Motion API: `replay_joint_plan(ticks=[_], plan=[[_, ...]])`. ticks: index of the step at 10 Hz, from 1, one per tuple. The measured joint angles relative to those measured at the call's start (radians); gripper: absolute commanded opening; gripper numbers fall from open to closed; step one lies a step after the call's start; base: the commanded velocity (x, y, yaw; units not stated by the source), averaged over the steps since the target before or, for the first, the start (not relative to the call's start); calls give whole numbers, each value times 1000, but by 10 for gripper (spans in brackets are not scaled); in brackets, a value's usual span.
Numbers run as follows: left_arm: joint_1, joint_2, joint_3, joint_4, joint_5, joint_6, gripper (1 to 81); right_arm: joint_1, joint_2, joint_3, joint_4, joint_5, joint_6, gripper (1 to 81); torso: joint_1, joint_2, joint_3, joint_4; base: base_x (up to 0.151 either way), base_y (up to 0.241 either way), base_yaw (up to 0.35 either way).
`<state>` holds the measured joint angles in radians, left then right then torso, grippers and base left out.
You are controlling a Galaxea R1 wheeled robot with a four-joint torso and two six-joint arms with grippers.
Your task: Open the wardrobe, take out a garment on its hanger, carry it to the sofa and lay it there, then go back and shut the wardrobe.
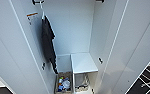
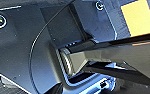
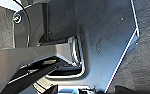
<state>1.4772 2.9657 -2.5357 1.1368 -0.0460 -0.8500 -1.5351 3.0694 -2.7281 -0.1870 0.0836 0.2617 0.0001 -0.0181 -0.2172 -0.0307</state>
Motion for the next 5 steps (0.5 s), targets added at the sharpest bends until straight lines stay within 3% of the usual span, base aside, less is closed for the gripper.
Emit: replay_joint_plan(ticks=[5], plan=[[7,0,0,0,0,-10,811,-5,0,0,0,-3,0,811,1,0,9,0,0,0,0]])
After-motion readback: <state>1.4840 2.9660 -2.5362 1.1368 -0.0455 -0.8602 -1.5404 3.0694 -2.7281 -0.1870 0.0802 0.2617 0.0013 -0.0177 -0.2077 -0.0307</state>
